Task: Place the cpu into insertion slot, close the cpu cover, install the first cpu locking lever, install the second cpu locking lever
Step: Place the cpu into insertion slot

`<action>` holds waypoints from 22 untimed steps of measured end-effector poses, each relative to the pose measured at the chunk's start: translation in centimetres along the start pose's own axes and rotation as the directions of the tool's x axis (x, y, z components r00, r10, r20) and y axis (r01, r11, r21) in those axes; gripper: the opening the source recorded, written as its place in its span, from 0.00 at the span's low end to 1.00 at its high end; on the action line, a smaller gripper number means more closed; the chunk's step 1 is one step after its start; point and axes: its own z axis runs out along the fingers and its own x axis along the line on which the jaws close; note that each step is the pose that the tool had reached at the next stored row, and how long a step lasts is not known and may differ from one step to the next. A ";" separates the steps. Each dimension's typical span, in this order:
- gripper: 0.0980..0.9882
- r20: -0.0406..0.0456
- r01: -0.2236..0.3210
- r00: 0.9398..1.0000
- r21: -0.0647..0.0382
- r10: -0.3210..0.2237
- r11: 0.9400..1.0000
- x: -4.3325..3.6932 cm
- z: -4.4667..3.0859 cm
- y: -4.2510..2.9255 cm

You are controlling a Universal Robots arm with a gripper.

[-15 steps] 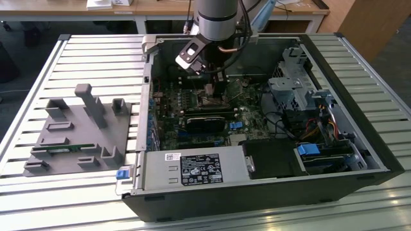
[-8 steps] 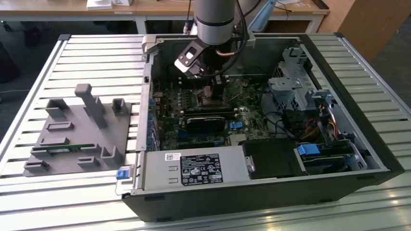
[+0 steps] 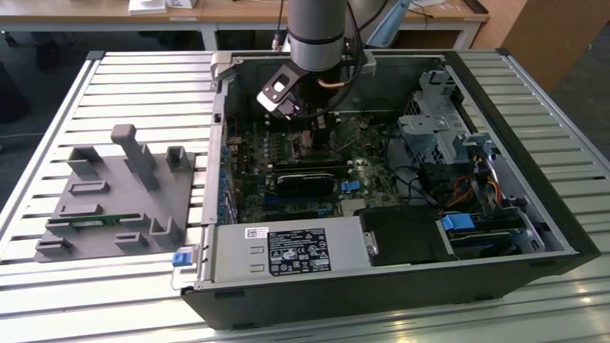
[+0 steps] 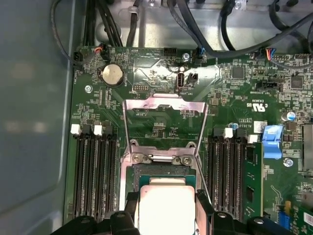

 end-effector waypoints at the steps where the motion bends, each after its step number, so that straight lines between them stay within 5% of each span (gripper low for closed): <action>1: 0.50 0.000 0.000 1.000 0.000 0.000 1.000 0.00 0.12 -0.01; 22: 0.50 0.000 -0.001 1.000 0.001 0.001 1.000 0.15 1.64 -0.06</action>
